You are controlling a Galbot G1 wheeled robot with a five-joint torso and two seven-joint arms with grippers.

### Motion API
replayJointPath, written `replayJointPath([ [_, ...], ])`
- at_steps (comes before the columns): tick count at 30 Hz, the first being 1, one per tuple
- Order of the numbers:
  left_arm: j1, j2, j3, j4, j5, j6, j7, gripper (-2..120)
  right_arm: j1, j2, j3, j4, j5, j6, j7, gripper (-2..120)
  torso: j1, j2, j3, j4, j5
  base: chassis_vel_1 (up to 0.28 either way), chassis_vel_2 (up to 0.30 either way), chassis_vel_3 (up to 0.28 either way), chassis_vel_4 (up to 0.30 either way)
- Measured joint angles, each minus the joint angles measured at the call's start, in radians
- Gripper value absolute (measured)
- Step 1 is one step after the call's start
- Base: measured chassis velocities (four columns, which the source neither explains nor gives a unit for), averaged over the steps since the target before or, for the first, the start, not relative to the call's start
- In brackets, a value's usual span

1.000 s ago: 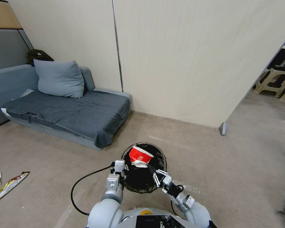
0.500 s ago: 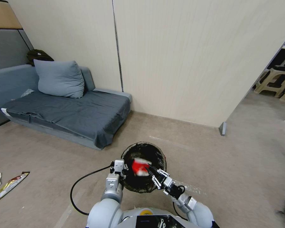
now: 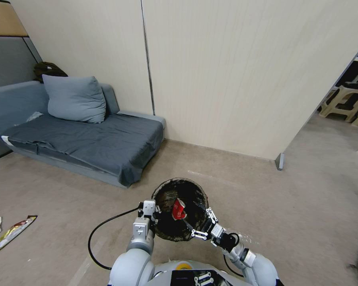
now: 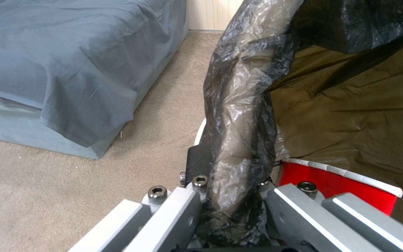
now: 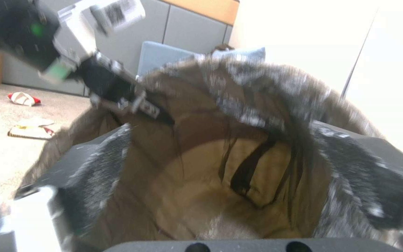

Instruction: Pick up the trash bin, then pick up the garbage from the floor and place it into the trash bin.

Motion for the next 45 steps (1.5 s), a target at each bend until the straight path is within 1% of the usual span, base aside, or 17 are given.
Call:
replayJointPath([
  [6,0.002,0.002,-0.005,0.000,0.001,0.000,0.000,0,-0.005,0.004,0.017,0.045,0.027,0.000,0.020,100,0.000,0.000,0.000,0.0000,0.0000,0.000,0.000,0.000,0.000],
  [8,0.004,0.002,-0.005,0.001,0.005,-0.002,0.000,0,-0.008,0.013,0.021,0.078,0.038,-0.003,0.074,100,0.000,0.000,0.000,0.0000,0.0000,0.000,0.000,0.000,0.000],
  [10,0.004,0.002,-0.006,0.002,0.006,-0.003,0.000,0,-0.009,0.015,0.021,0.083,0.039,-0.004,0.084,100,0.000,0.000,0.000,0.0000,0.0000,0.000,0.000,0.000,0.000],
  [11,0.004,0.002,-0.007,0.003,0.010,-0.005,0.001,0,-0.013,0.021,0.020,0.101,0.040,-0.010,0.127,100,0.000,0.000,0.000,0.0000,-0.0001,0.000,0.000,0.000,0.000],
  [12,0.005,0.003,-0.009,0.003,0.011,-0.008,0.001,0,-0.020,0.034,0.015,0.126,0.038,-0.025,0.205,100,0.000,0.000,0.000,-0.0001,0.0000,0.000,0.000,0.000,0.000],
  [13,0.005,0.003,-0.009,0.003,0.011,-0.008,0.001,0,-0.020,0.034,0.015,0.126,0.038,-0.025,0.205,100,0.000,0.000,0.000,-0.0001,0.0000,0.000,0.000,0.000,0.000],
  [14,0.006,0.003,-0.010,0.003,0.011,-0.010,0.001,0,-0.023,0.042,0.013,0.137,0.034,-0.031,0.245,100,0.000,0.000,0.000,0.0000,-0.0001,0.000,0.000,0.000,0.000],
  [15,0.008,0.002,-0.014,0.003,0.007,-0.015,0.000,0,-0.033,0.071,0.010,0.163,0.015,-0.051,0.347,100,0.000,0.000,0.000,0.0001,-0.0001,0.000,0.000,0.000,0.000],
  [16,0.009,0.002,-0.015,0.002,0.001,-0.020,-0.002,0,-0.040,0.088,0.010,0.172,0.001,-0.060,0.388,100,0.000,0.000,0.000,0.0001,0.0000,0.000,0.000,0.000,0.000],
  [17,0.009,0.002,-0.015,0.002,0.001,-0.020,-0.002,0,-0.040,0.088,0.010,0.172,0.001,-0.060,0.388,100,0.000,0.000,0.000,0.0001,0.0000,0.000,0.000,0.000,0.000],
  [18,0.010,0.001,-0.017,0.000,-0.005,-0.027,-0.002,0,-0.055,0.115,0.007,0.186,-0.027,-0.075,0.458,100,0.000,0.000,0.000,0.0000,-0.0002,0.000,0.000,0.000,0.000],
  [20,0.010,0.001,-0.022,0.000,-0.007,-0.038,-0.002,0,-0.075,0.146,0.000,0.199,-0.063,-0.096,0.539,100,0.000,0.000,0.000,-0.0002,-0.0001,0.000,0.000,0.000,0.000],
  [21,0.010,0.001,-0.022,0.000,-0.007,-0.038,-0.002,0,-0.075,0.146,0.000,0.199,-0.063,-0.096,0.539,100,0.000,0.000,0.000,-0.0002,-0.0001,0.000,0.000,0.000,0.000],
  [23,0.010,0.001,-0.026,0.000,-0.007,-0.049,-0.002,0,-0.093,0.176,-0.001,0.210,-0.090,-0.101,0.589,100,0.000,0.000,0.000,0.0000,-0.0002,0.000,0.000,0.000,0.000],
  [28,0.009,0.000,-0.029,0.006,-0.011,-0.073,0.000,0,-0.103,0.231,0.022,0.218,-0.125,-0.096,0.619,100,0.000,0.000,0.000,0.0000,0.0000,0.000,0.000,0.000,0.000],
  [34,0.007,-0.003,-0.037,0.008,-0.033,-0.087,-0.010,0,-0.103,0.236,0.035,0.214,-0.139,-0.094,0.652,100,0.000,0.000,0.000,0.0000,0.0000,0.000,0.000,0.000,0.000],
  [45,0.010,-0.012,-0.038,0.006,-0.063,-0.088,-0.030,0,-0.090,0.235,0.053,0.200,-0.120,-0.097,0.652,100,0.000,0.000,0.000,0.0000,0.0000,0.000,0.000,0.000,0.000],
])
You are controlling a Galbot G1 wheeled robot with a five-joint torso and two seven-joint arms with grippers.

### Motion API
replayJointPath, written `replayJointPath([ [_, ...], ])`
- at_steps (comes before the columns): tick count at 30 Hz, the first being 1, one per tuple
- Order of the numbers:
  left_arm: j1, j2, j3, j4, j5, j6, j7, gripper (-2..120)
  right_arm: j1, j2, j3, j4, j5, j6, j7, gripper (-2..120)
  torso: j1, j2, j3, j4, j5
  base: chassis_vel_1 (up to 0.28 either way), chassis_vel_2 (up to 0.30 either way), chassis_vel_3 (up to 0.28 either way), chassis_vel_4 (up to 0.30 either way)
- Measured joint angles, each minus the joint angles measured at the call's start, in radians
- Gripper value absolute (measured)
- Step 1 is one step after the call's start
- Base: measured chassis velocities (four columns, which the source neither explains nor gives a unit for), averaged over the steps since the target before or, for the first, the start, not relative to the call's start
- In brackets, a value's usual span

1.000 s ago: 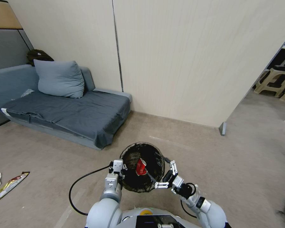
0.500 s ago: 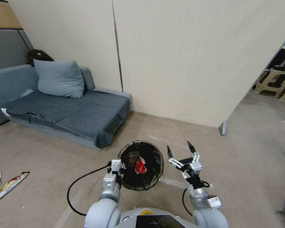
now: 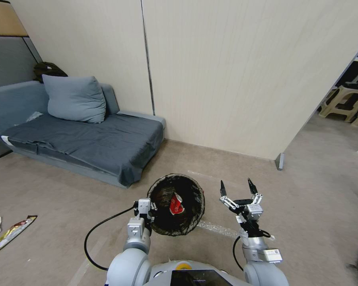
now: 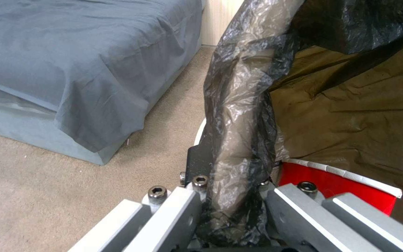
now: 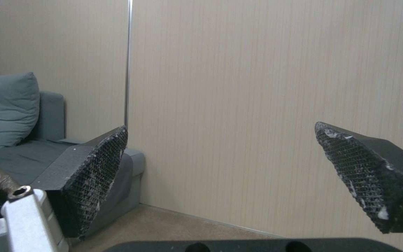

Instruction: Pick up the trash bin, then pick up the garbage from the floor and place it into the trash bin.

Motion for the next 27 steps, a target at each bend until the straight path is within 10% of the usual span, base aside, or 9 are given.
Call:
replayJointPath([
  [27,-0.002,0.003,0.010,-0.001,0.004,0.000,-0.015,0,0.035,-0.002,-0.007,-0.011,0.022,-0.048,0.028,100,0.000,0.000,0.000,-0.0001,-0.0001,0.053,0.056,0.049,0.053],
])
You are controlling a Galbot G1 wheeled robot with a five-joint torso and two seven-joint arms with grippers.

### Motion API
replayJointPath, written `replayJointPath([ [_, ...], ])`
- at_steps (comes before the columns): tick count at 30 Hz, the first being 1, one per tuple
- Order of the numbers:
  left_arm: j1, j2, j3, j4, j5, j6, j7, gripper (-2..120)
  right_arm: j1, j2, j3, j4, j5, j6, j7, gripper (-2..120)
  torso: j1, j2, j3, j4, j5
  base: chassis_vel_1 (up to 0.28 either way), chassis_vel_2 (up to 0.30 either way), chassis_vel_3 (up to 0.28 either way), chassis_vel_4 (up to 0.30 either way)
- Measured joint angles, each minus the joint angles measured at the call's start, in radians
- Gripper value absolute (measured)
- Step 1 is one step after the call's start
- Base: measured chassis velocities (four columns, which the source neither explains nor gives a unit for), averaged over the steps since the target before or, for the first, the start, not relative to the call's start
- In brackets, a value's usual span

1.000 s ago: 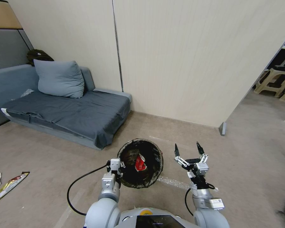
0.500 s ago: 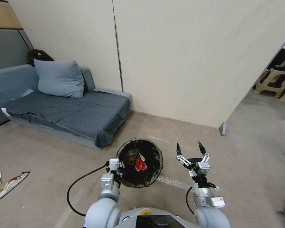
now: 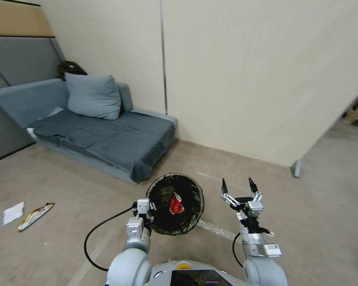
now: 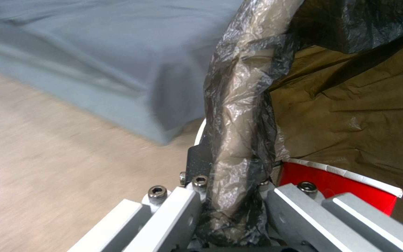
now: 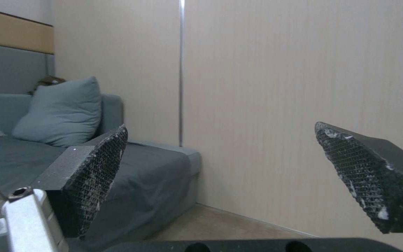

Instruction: Pick up the trash bin, then pick up the garbage from the floor and place it into the trash bin.

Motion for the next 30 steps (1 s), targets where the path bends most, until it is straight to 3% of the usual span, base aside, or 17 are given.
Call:
replayJointPath([
  [30,0.006,-0.005,-0.005,-0.012,0.008,0.002,0.001,0,0.042,0.000,0.010,-0.008,-0.019,-0.014,0.027,100,0.000,0.000,0.000,0.0001,0.0000,0.127,0.127,0.129,0.122],
])
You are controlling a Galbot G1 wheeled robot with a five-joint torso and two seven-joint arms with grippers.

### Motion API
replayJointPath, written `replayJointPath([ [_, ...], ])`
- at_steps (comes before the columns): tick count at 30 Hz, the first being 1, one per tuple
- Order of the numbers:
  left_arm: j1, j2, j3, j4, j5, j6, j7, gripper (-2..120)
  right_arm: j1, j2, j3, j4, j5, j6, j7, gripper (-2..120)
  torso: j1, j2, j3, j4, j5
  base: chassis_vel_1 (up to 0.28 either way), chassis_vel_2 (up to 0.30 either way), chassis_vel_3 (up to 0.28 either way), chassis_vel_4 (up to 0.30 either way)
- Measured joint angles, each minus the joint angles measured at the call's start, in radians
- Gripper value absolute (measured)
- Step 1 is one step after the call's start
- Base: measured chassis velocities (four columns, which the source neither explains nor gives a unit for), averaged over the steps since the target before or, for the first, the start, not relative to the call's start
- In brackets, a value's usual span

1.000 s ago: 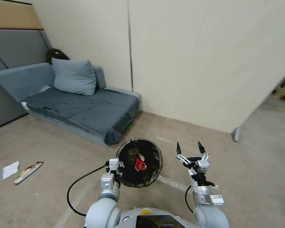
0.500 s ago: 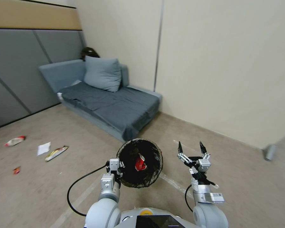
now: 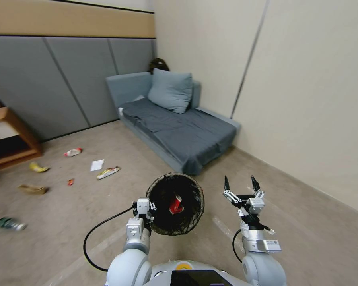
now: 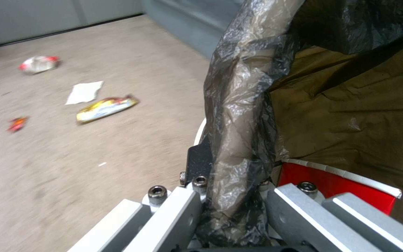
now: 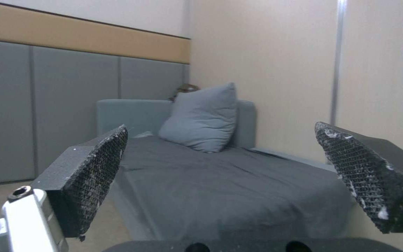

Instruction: Pick up the trash bin, then pick up the garbage from the floor and place it into the trash bin.

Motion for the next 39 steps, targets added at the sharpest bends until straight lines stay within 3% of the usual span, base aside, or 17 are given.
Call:
replayJointPath([
  [39,0.004,0.004,-0.003,0.000,0.012,-0.010,0.001,0,0.010,0.000,-0.010,-0.006,-0.006,-0.004,-0.022,100,0.000,0.000,0.000,0.0000,0.0000,0.130,0.123,0.127,0.127],
])
